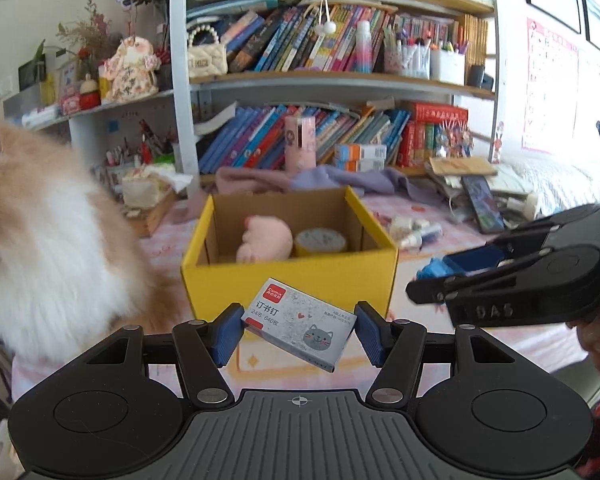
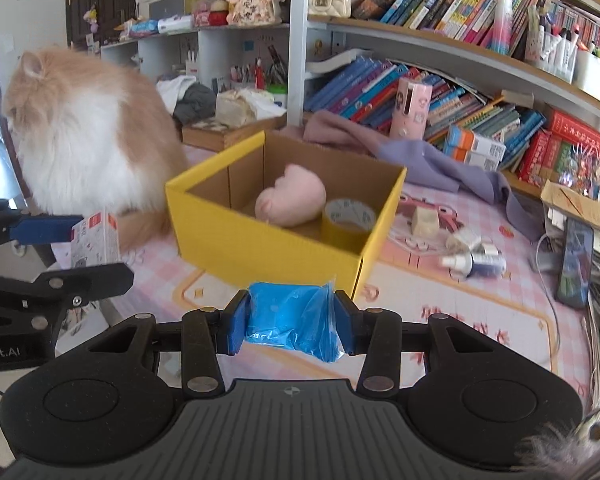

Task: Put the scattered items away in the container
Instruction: 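Lift the staples box and blue bag and carry both toward the yellow box, then lower the staples box and blue bag into the yellow box with both tools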

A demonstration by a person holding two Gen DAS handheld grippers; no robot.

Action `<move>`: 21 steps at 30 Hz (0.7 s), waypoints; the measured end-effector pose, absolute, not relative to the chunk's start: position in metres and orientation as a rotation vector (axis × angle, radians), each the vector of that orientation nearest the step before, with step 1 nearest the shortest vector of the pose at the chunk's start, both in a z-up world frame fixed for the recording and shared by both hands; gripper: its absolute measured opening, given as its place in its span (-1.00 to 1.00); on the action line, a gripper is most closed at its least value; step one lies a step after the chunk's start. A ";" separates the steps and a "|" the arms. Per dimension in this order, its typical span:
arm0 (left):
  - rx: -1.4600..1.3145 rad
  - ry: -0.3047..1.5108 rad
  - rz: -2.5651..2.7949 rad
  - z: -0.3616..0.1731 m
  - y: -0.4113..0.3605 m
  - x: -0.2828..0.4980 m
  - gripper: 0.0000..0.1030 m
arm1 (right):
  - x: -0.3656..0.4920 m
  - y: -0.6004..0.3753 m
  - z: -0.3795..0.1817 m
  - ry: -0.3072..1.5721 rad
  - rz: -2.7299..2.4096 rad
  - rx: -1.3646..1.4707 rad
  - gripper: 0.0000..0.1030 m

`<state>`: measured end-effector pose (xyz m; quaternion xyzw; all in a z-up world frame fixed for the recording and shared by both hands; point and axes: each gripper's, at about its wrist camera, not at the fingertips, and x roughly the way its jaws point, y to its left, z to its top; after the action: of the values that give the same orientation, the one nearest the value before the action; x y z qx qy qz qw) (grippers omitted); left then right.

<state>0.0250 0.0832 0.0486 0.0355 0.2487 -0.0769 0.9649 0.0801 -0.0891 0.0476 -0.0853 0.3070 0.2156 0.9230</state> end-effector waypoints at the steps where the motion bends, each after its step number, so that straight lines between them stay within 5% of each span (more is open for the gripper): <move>1: 0.076 0.492 -0.156 0.052 0.083 0.030 0.16 | 0.085 -0.089 0.049 0.623 0.441 -0.177 -0.19; 13: 0.133 0.459 -0.161 0.067 0.087 0.132 0.16 | 0.182 -0.077 0.054 0.566 0.466 -0.241 -0.19; 21: 0.204 0.611 -0.191 0.035 0.087 0.213 0.16 | 0.254 -0.053 0.026 0.626 0.568 -0.470 -0.19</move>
<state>0.2133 0.0872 0.0350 0.1000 0.2998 -0.0935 0.9441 0.2541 -0.0533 0.0261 -0.2261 0.3011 0.2729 0.8853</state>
